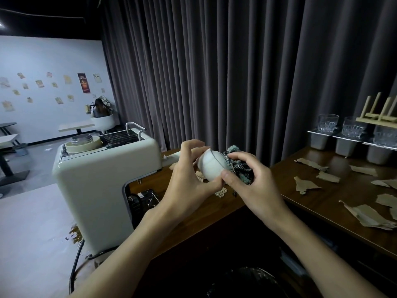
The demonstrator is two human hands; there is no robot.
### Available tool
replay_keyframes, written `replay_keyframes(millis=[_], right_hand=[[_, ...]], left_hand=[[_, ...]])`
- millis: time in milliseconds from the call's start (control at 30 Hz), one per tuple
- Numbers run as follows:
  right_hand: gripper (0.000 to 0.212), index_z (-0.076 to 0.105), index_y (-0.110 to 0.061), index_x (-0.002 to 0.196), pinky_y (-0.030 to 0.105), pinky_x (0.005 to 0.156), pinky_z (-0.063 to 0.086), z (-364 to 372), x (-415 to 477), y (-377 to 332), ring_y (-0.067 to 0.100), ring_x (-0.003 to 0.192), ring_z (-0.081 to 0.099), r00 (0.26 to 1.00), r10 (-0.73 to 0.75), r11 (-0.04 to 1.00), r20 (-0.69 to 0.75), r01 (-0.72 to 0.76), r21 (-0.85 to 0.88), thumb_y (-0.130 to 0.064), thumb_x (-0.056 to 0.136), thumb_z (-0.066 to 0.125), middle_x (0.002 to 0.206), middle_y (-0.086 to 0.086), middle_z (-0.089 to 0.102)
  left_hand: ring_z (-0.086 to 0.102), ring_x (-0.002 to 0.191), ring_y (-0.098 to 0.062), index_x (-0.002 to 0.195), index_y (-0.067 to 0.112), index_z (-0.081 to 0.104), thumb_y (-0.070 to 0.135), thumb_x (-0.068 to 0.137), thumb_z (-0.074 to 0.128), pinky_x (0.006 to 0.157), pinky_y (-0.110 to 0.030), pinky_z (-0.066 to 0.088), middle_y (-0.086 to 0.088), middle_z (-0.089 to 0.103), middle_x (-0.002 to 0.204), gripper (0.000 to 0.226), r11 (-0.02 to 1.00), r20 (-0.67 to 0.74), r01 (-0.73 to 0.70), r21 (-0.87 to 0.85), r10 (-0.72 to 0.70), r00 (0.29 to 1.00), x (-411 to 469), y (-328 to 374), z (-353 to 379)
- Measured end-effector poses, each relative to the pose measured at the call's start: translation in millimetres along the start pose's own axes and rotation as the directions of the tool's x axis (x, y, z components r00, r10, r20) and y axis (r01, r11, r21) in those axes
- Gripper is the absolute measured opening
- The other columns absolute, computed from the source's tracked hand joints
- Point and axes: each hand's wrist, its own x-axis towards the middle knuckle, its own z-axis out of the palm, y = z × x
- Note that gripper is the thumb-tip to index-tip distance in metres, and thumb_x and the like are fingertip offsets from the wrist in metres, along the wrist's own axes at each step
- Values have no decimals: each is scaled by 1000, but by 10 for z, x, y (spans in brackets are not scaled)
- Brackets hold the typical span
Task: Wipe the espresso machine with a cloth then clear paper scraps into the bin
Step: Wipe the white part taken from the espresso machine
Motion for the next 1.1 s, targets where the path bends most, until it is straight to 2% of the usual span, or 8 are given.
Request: replay_keyframes(millis=[200,333,467,533,633,733,900,1100], right_hand=[[29,66,-23,108,8,80,46,43,-19,24,3,106,61,995,3,1000,-102,-1,24,-20,82,77,115,-5,65],[28,66,-25,107,7,80,46,57,-34,69,5,110,60,995,-11,1000,-95,13,13,-20,82,77,118,-4,63],[27,65,-26,110,9,95,41,66,-60,80,1,122,52,996,-90,993,-26,88,-73,-28,84,69,129,-10,57],[30,65,-25,119,5,95,38,76,-69,56,-5,123,49,991,-132,983,24,134,-128,-27,89,63,133,-12,54],[41,53,-24,138,6,94,40,110,-93,24,-14,119,48,976,-199,964,86,210,-165,-19,97,54,139,-11,50],[62,31,-38,147,16,103,40,132,-109,15,0,128,46,977,-186,962,102,202,-186,-13,96,57,140,-9,50],[41,66,-12,121,24,105,43,158,-28,-13,10,129,46,959,-257,920,119,280,-275,1,83,57,135,-3,53],[44,67,-11,120,27,106,42,103,125,-38,11,125,51,971,-205,930,123,233,-286,12,85,53,129,-3,58]], left_hand=[[55,123,-9,134,24,56,46,68,88,104,-40,50,9,59,131,77,991,-7,41,127,-40,999,22,-40,-22],[54,123,-5,138,29,54,53,68,86,101,-27,50,12,61,131,80,981,64,23,192,-36,997,38,-67,-89],[54,124,-5,142,29,47,61,60,85,103,-32,50,12,60,133,96,960,137,20,280,-60,989,88,-55,-163],[60,113,-2,136,28,54,61,62,85,95,-32,54,13,65,122,86,952,176,-6,305,-51,983,122,-53,-179],[62,104,-2,128,28,60,54,66,85,87,-32,57,13,66,112,72,955,164,-15,297,-35,986,116,-69,-168],[62,105,-2,130,24,58,43,66,87,88,-28,56,13,65,113,73,958,130,-14,286,-24,991,82,-119,-145],[61,102,10,122,34,51,30,67,89,81,-11,52,21,63,107,68,979,117,-23,201,0,993,56,-160,-143],[63,110,-1,135,22,55,38,65,90,91,-30,56,13,65,118,79,981,94,-64,181,48,994,3,-192,-159]])
